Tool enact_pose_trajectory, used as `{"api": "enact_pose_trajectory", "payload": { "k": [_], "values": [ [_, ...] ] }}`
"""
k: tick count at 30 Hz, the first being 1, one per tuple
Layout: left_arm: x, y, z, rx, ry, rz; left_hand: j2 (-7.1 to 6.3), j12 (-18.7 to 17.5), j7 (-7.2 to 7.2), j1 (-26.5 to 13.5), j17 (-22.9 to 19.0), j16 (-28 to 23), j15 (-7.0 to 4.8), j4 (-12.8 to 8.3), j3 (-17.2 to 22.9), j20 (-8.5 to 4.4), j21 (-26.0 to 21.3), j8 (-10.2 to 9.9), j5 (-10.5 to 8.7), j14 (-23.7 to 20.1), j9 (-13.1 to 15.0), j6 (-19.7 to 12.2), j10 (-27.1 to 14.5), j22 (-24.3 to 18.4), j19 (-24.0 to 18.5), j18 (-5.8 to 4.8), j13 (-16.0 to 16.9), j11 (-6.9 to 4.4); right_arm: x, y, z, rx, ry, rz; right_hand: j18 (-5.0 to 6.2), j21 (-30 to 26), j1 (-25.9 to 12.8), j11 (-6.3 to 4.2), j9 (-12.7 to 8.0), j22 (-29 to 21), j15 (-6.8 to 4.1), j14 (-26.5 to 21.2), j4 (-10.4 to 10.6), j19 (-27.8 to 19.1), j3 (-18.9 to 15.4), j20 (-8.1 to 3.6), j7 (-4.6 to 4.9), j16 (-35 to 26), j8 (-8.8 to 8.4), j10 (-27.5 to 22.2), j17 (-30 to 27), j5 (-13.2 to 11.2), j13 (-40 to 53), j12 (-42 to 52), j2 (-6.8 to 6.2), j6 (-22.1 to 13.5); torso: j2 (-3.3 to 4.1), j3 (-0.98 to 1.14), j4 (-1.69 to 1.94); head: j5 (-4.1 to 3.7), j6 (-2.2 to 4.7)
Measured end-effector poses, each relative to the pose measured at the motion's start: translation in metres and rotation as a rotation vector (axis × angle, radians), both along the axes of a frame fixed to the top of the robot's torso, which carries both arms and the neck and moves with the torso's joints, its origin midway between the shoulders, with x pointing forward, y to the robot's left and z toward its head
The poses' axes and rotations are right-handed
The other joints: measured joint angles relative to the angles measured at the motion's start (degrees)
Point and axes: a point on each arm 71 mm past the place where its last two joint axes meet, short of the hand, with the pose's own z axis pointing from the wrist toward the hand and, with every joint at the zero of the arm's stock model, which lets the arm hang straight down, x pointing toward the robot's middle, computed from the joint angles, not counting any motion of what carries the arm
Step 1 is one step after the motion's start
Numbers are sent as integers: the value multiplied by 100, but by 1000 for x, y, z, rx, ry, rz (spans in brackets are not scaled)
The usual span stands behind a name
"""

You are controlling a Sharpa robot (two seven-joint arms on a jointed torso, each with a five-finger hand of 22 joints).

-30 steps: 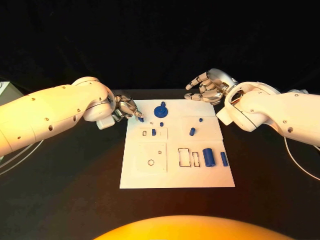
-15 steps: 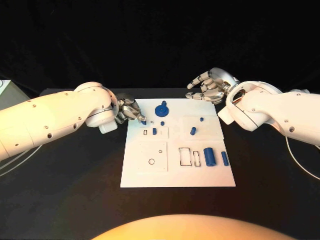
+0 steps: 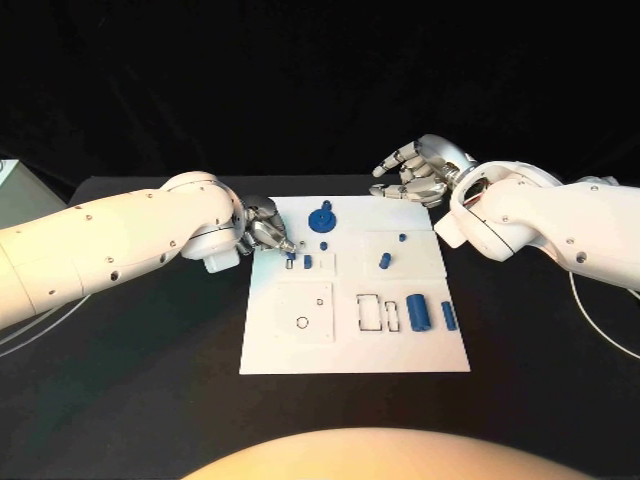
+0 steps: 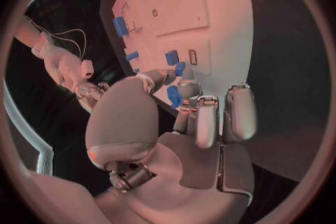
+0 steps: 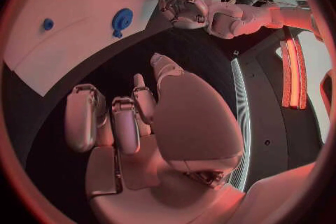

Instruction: Assemble the parts on the task board

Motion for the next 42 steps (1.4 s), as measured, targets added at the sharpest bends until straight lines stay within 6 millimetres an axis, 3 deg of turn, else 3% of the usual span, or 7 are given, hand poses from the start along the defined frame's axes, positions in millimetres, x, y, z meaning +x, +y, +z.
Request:
{"api": "enact_pose_trajectory", "payload": {
  "k": [4,6,42],
  "values": [
    [0,2,-2,11,10,-5,-15,0,-1,-15,0,0,0,0,0,0,0,0,0,0,-1,1,0,0,0,0,0,0,0,0,0,0,0,0,0,0,0,0,0,0,0,0,0,0,0,0,0,0,0,0,0,0,0,0,0,0,1,3,1,-8,-12],
    [1,3,-2,15,15,-7,-22,0,-1,-23,0,0,0,-248,248,-12,0,-4,-6,0,-18,1,0,0,12,0,0,1,0,0,0,0,0,-1,0,0,0,0,0,-1,0,0,0,0,0,0,0,0,0,0,0,0,0,0,0,0,1,3,2,-10,-21],
    [2,3,-6,54,52,-36,-19,0,21,-19,0,0,1,-252,252,-20,0,17,17,-1,-3,22,0,-1,20,0,9,4,0,0,0,1,0,-1,0,0,0,0,1,2,0,0,0,0,0,0,0,0,0,0,-2,0,-2,0,0,0,-4,10,2,6,-55]
  ]
}}
